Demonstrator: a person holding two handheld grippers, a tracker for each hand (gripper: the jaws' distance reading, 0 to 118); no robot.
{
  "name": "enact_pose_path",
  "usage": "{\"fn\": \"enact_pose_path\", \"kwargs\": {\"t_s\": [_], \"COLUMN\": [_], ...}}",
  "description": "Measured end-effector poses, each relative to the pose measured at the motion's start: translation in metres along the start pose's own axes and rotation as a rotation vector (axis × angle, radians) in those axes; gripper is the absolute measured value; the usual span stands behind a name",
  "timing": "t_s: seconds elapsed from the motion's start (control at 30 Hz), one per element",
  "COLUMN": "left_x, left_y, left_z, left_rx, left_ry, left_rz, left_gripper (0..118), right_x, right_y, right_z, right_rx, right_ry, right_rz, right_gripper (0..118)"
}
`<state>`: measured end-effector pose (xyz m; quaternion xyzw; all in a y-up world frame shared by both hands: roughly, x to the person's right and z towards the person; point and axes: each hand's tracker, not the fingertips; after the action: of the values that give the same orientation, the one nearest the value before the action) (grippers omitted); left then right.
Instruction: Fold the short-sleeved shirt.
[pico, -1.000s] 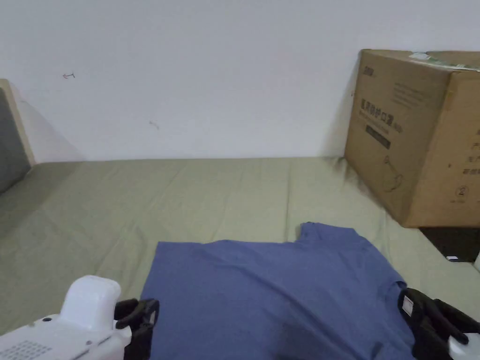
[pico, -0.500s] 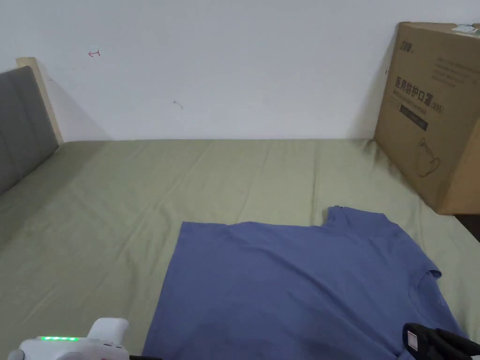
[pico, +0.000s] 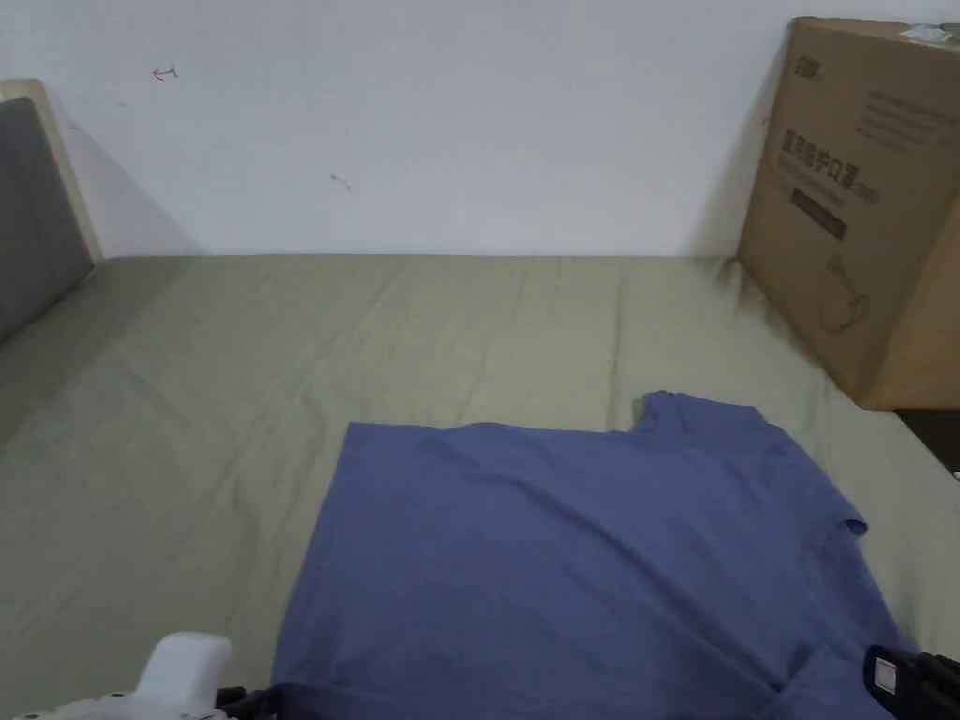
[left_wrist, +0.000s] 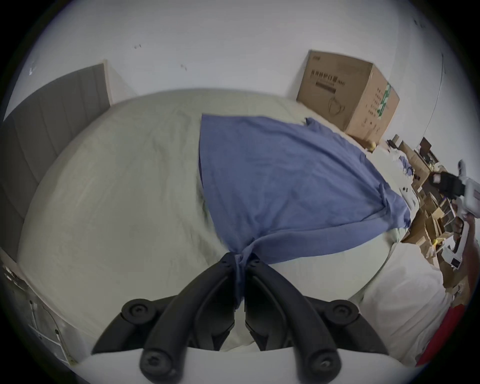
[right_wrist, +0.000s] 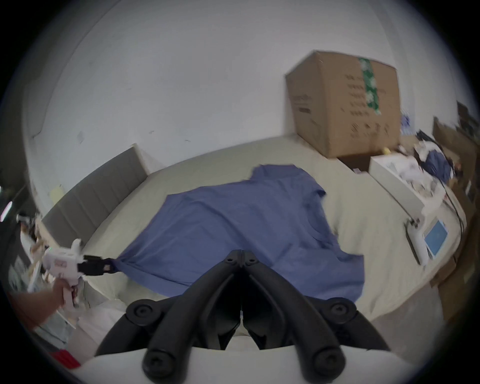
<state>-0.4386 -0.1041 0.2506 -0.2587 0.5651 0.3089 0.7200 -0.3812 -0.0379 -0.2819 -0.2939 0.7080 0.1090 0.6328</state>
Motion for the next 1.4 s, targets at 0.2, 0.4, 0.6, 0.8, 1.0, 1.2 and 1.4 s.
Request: {"fn": "enact_pose_path", "kwargs": {"t_s": [0.2,0.4,0.6,0.8,1.0,1.2,1.4], "left_x": [0.009,0.008,0.016,0.017,0.017,0.005,-0.011], "left_y": [-0.005,0.001,0.001,0.0,0.025,0.088,0.155], "left_z": [0.007,0.008,0.008,0.007,0.011,-0.013,-0.095], "left_rx": [0.05,0.012,-0.031,-0.054,-0.019,0.012,-0.026], "left_ry": [0.016,0.015,0.029,0.026,0.017,0.024,0.064], "left_rz": [-0.037,-0.022,-0.064,-0.067,-0.036,-0.023,0.02], "left_gripper": [4,4,4,4,4,4,4], "right_x": [0.081,0.126,0.115,0.101,0.11,0.102,0.111], "right_y": [-0.012,-0.041,-0.051,-0.041,-0.005,0.069,0.125], "right_z": [-0.024,-0.054,-0.07,-0.059,-0.039,-0.067,-0.174], "right_rx": [-0.254,-0.418,-0.497,-0.501,-0.395,-0.316,-0.319], "right_ry": [-0.129,-0.278,-0.266,-0.195,-0.163,-0.124,-0.148], "right_rz": [-0.11,-0.049,0.128,0.195,0.025,-0.003,-0.05], "right_gripper": [112,105,58,5,5,5,6]}}
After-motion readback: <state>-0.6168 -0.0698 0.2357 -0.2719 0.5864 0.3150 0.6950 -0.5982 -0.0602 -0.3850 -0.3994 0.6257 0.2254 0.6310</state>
